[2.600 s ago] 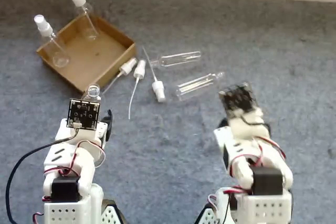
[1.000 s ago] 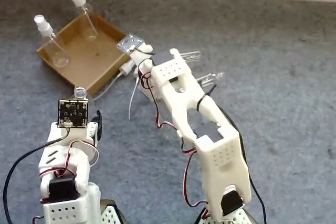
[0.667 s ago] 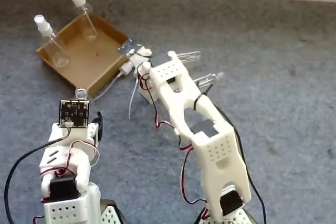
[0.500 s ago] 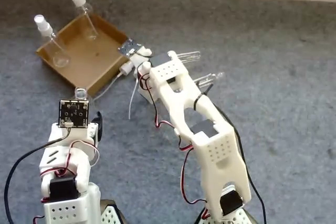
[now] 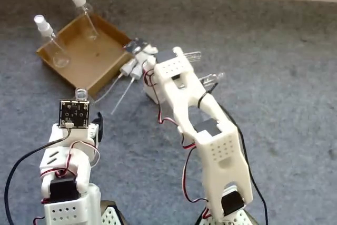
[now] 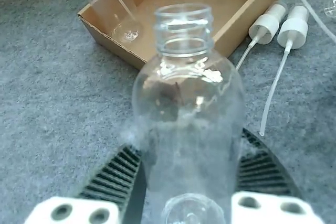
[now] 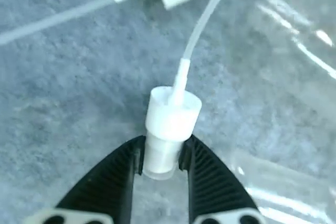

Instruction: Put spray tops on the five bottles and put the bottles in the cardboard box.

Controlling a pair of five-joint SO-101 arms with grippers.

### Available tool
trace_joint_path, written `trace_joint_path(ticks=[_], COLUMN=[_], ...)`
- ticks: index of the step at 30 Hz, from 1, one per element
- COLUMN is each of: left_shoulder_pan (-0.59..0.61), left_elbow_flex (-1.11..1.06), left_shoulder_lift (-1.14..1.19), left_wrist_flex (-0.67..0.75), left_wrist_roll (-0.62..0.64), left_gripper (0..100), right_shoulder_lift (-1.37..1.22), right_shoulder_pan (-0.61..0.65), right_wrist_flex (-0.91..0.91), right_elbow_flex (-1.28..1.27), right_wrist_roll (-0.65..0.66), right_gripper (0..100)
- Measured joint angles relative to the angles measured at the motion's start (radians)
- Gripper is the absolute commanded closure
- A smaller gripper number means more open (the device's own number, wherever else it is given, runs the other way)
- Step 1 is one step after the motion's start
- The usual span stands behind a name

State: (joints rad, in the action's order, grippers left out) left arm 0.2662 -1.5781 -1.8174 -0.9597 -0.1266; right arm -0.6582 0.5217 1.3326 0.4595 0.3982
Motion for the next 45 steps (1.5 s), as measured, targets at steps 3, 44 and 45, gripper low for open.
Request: trace_joint_path(ticks=[3,44,45], left_shoulder_pan=[0.000,-0.074,-0.074], left_elbow_flex=[0.000,-0.003,-0.003], left_shoulder_lift=[0.000,0.000,0.000], left_wrist_flex=[0.000,0.000,0.000], left_wrist_roll=[0.000,0.000,0.000], left_gripper=[91,91,91], right_shoulder_lift=[0.011,1.290,1.304], right_shoulder_pan=[-0.031,-0.431,-0.453], right_wrist_flex=[0.109,0.091,0.048], right_elbow_flex=[0.075,-1.051,-1.106], right_wrist_roll=[0.000,0.806,0.845], right_gripper=[99.1,98.8,98.8])
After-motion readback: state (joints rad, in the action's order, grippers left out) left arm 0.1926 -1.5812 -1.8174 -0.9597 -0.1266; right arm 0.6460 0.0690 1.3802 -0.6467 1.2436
